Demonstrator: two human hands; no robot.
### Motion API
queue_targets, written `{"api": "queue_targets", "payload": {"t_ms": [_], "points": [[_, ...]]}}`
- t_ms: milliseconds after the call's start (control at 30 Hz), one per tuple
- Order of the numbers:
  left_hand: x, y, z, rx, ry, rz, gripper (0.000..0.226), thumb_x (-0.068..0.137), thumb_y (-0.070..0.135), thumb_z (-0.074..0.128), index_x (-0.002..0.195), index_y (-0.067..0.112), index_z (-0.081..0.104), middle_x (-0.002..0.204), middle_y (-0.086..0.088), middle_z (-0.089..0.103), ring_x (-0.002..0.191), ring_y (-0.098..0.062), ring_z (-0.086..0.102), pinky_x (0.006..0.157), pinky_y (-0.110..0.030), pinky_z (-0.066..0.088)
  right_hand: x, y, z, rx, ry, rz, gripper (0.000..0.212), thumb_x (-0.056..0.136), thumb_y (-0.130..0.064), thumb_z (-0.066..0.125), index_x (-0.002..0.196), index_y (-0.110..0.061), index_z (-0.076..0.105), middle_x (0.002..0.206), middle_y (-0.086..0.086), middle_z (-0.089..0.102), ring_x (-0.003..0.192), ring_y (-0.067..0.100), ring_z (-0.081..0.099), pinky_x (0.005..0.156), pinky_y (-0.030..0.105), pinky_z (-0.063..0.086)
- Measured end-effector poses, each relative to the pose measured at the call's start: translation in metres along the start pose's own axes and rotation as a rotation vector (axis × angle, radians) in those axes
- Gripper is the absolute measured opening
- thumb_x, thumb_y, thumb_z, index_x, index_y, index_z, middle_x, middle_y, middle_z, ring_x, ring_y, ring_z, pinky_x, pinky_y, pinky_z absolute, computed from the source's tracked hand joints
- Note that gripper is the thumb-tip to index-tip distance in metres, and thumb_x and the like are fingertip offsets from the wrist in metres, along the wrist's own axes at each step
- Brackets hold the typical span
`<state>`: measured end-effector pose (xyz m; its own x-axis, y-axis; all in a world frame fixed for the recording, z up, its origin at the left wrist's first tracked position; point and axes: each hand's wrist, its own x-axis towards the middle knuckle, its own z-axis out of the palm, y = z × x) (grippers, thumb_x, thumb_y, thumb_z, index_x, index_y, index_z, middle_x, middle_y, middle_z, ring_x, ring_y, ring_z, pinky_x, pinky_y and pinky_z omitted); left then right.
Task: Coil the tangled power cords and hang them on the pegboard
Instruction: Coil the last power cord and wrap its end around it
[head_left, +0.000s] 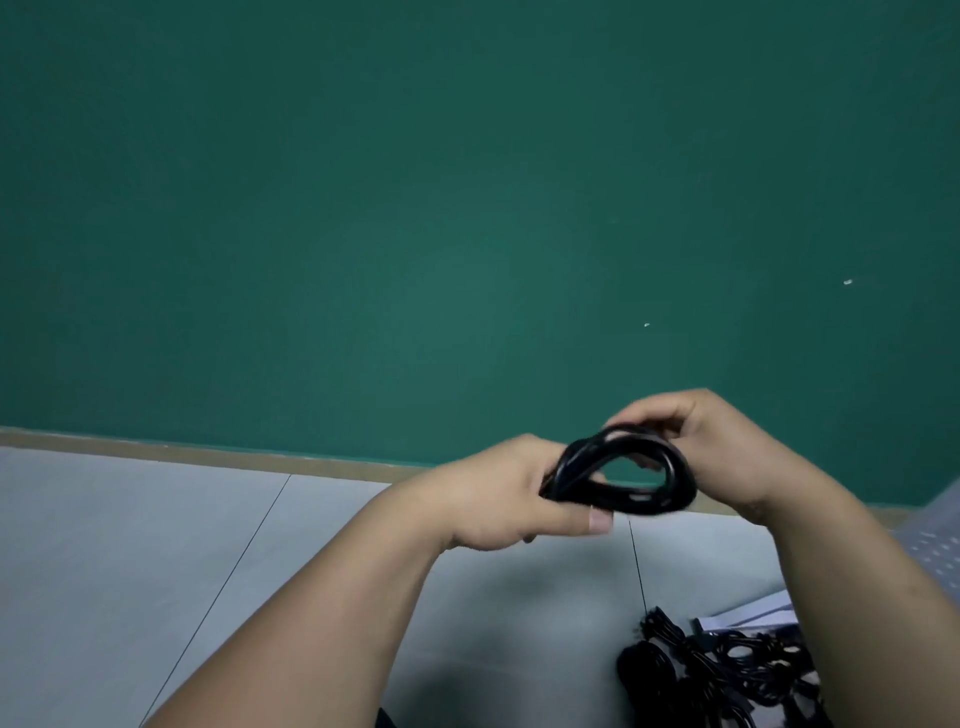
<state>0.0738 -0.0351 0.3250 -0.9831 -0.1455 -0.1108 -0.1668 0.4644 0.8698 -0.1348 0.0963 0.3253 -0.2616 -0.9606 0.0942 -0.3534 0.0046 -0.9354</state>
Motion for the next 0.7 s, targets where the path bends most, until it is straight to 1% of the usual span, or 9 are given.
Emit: {"api": "queue_targets", "payload": {"t_ms": [133, 200, 267, 300, 367, 433, 500, 633, 700], "points": [[0.003, -0.002, 0.0, -0.179, 0.237, -0.074, 0.014, 0.101, 0.032, 0.072, 0.099, 0.019, 0.068, 0.071, 0.008, 0.048, 0.067, -0.018, 0.05, 0.046, -0.024, 0.033, 0.01, 0.007, 0.019, -0.094, 0.066, -0.014, 0.015, 0.094, -0.005, 0.076, 0.099, -0.018, 0.084, 0.096, -0.002, 0.082, 0.089, 0.006, 0.072, 0.088, 0.024, 0.057], [0.007, -0.009, -0.004, -0.183, 0.341, -0.113, 0.012, 0.103, 0.031, 0.067, 0.097, 0.02, 0.068, 0.068, 0.012, 0.049, 0.065, -0.02, 0.05, 0.05, -0.03, 0.038, 0.018, 0.015, 0.032, -0.229, 0.132, 0.011, 0.021, 0.099, -0.012, 0.073, 0.099, -0.03, 0.082, 0.085, -0.008, 0.079, 0.078, 0.004, 0.068, 0.079, 0.024, 0.055], [0.011, -0.017, -0.008, -0.175, 0.42, -0.154, 0.012, 0.102, 0.026, 0.066, 0.096, 0.017, 0.061, 0.074, 0.004, 0.048, 0.064, -0.022, 0.048, 0.062, -0.036, 0.043, 0.022, 0.022, 0.041, -0.368, 0.163, 0.056, 0.019, 0.101, -0.027, 0.07, 0.094, -0.042, 0.079, 0.074, -0.009, 0.072, 0.06, 0.0, 0.056, 0.062, 0.021, 0.047], [0.012, -0.019, -0.009, -0.192, 0.458, -0.192, 0.013, 0.101, 0.025, 0.067, 0.1, 0.016, 0.057, 0.08, -0.001, 0.048, 0.064, -0.022, 0.047, 0.066, -0.036, 0.043, 0.024, 0.023, 0.045, -0.407, 0.158, 0.075, 0.017, 0.102, -0.032, 0.069, 0.091, -0.043, 0.078, 0.071, -0.009, 0.07, 0.055, 0.002, 0.05, 0.058, 0.021, 0.043], [0.014, -0.024, -0.012, -0.252, 0.521, -0.271, 0.03, 0.098, 0.025, 0.07, 0.119, 0.018, 0.05, 0.09, -0.001, 0.055, 0.066, -0.02, 0.051, 0.068, -0.033, 0.046, 0.026, 0.025, 0.054, -0.45, 0.129, 0.095, 0.017, 0.104, -0.039, 0.066, 0.093, -0.039, 0.078, 0.07, -0.008, 0.069, 0.051, 0.004, 0.045, 0.054, 0.024, 0.039], [0.014, -0.028, -0.015, -0.308, 0.507, -0.296, 0.045, 0.095, 0.019, 0.071, 0.131, 0.023, 0.044, 0.096, 0.003, 0.059, 0.07, -0.019, 0.052, 0.069, -0.029, 0.047, 0.027, 0.02, 0.063, -0.526, 0.086, 0.102, 0.018, 0.106, -0.039, 0.062, 0.099, -0.035, 0.078, 0.073, -0.004, 0.069, 0.055, 0.007, 0.052, 0.054, 0.024, 0.042], [0.013, -0.034, -0.018, -0.361, 0.469, -0.277, 0.047, 0.096, 0.01, 0.066, 0.135, 0.024, 0.043, 0.098, 0.003, 0.059, 0.072, -0.019, 0.052, 0.073, -0.029, 0.049, 0.028, 0.015, 0.066, -0.621, 0.045, 0.098, 0.02, 0.108, -0.038, 0.059, 0.101, -0.033, 0.076, 0.074, -0.001, 0.068, 0.068, 0.018, 0.062, 0.065, 0.033, 0.05], [0.016, -0.046, -0.021, -0.284, 0.475, -0.282, 0.03, 0.104, 0.012, 0.056, 0.13, 0.024, 0.047, 0.102, 0.0, 0.056, 0.079, -0.02, 0.05, 0.077, -0.033, 0.051, 0.025, 0.005, 0.066, -0.835, -0.059, 0.015, 0.028, 0.109, -0.034, 0.05, 0.089, -0.02, 0.063, 0.075, 0.003, 0.063, 0.07, 0.024, 0.056, 0.068, 0.043, 0.049], [0.018, -0.048, -0.02, -0.139, 0.455, -0.31, 0.022, 0.106, 0.018, 0.051, 0.125, 0.027, 0.045, 0.099, -0.004, 0.054, 0.077, -0.022, 0.049, 0.072, -0.038, 0.05, 0.021, -0.001, 0.068, -0.954, -0.094, -0.05, 0.026, 0.108, -0.032, 0.046, 0.091, -0.02, 0.062, 0.082, -0.001, 0.064, 0.077, 0.024, 0.059, 0.073, 0.046, 0.053]]}}
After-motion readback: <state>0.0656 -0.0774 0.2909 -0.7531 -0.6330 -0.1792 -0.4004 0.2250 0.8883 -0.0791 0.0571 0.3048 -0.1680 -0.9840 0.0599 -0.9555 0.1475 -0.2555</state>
